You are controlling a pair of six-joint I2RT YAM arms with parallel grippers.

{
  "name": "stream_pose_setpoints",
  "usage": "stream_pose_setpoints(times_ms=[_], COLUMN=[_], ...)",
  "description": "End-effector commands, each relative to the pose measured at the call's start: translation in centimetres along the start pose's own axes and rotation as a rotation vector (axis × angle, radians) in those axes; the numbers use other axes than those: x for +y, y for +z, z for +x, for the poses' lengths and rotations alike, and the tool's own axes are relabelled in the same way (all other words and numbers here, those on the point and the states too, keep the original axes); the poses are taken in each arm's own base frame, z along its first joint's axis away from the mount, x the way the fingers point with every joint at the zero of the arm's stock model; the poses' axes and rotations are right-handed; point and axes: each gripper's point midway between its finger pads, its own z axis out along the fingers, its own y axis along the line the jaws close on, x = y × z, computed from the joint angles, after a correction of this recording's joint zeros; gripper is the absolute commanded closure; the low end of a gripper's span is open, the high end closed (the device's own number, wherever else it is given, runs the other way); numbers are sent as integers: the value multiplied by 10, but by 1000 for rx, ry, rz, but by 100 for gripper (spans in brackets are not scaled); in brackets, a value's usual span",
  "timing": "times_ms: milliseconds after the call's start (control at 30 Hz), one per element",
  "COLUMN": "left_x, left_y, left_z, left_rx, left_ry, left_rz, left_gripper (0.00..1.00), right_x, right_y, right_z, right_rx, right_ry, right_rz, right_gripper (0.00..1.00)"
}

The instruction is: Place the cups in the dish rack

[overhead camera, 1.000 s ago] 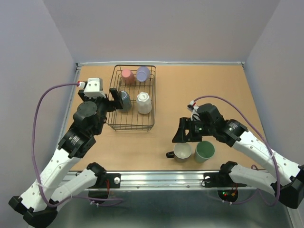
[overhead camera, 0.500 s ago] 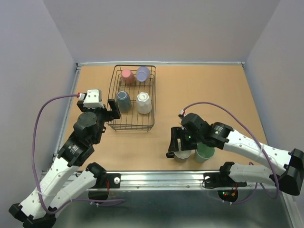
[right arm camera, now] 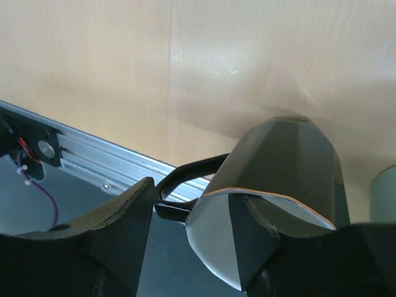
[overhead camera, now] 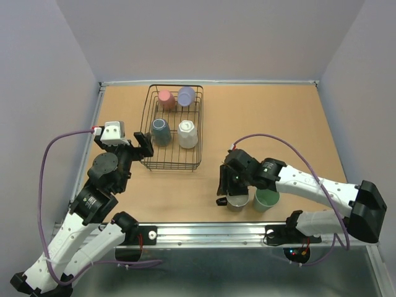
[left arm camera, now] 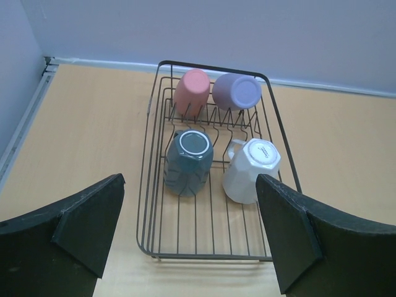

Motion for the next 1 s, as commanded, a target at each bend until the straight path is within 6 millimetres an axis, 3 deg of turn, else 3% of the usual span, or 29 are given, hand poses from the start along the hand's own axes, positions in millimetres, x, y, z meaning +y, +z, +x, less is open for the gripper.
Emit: stream_pose_setpoints(times_ms=[0, 267, 400, 533, 667, 833, 967], left_x=[-8, -14, -14, -15, -14, -14, -18], left_y=[2, 3, 3, 3, 3, 5, 5], left_z=[-4, -2, -1, 0, 0, 3, -4], left_rx=[-25, -17, -17, -13, -12, 3, 13], left_ry=[-23, -26, -28, -24, -25, -21, -38], left_rz=[36, 62, 62, 66, 64, 58, 64], left_gripper=[1, 1, 1, 1, 1, 1, 1], right_x=[4, -3, -1, 3, 9, 25, 47], right_y=[6, 23, 27, 27, 22, -1, -27], right_z=[-10, -2, 1, 0, -4, -30, -52], right_rx=[-65, -58, -52, -57, -75, -203, -345], right_ry=[27, 38, 27, 14, -2, -10, -24], right_rz=[18, 92, 103, 101, 85, 35, -108], right_gripper=[44, 57, 73, 98, 100, 100, 100])
